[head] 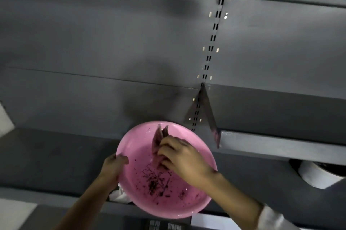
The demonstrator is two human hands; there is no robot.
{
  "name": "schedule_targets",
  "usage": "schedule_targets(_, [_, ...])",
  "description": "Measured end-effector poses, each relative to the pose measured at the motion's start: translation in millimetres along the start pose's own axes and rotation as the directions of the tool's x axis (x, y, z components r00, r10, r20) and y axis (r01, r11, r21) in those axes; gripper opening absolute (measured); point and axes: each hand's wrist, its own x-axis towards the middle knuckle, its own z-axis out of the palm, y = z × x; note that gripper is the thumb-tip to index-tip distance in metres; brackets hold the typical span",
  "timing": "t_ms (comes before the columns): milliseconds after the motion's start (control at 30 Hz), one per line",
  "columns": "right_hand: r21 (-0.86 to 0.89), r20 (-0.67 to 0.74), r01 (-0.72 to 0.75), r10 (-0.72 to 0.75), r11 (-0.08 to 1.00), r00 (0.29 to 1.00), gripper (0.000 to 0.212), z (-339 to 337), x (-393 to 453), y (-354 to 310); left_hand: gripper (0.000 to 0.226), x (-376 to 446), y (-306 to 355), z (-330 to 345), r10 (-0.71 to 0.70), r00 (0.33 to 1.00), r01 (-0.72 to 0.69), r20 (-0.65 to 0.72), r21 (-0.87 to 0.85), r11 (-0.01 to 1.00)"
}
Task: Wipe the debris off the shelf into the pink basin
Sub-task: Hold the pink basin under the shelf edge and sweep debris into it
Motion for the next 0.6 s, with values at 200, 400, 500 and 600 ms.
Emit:
schedule_targets(200, [0.116, 0.138, -0.334, 0.318, 0.935, 0.938, 0.022, 64.5, -7.1, 38.9, 0.011, 35.7, -29.3, 7.6, -0.082, 0.996, 0.083, -0.044, 0.03, 0.996])
schedule_targets(400, [0.148, 0.214, -0.545, 0.511, 0.825, 0.832, 0.021, 114.5, -7.6, 60.3, 0.016, 69.0, -44.1, 12.9, -0.07, 0.996, 0.072, -0.057, 0.048, 0.996])
schedule_targets(500, [0.152, 0.236, -0.584, 0.545, 0.797, 0.804, 0.022, 129.4, -5.2, 66.2, 0.018, 81.5, -49.6, 13.0, -0.066, 0.997, 0.068, -0.036, 0.077, 0.995])
schedule_targets(600, [0.156, 0.262, -0.611, 0.564, 0.776, 0.783, 0.023, 139.4, -0.9, 69.6, 0.018, 93.1, -55.3, 11.5, -0.05, 0.999, 0.051, -0.015, 0.08, 0.995])
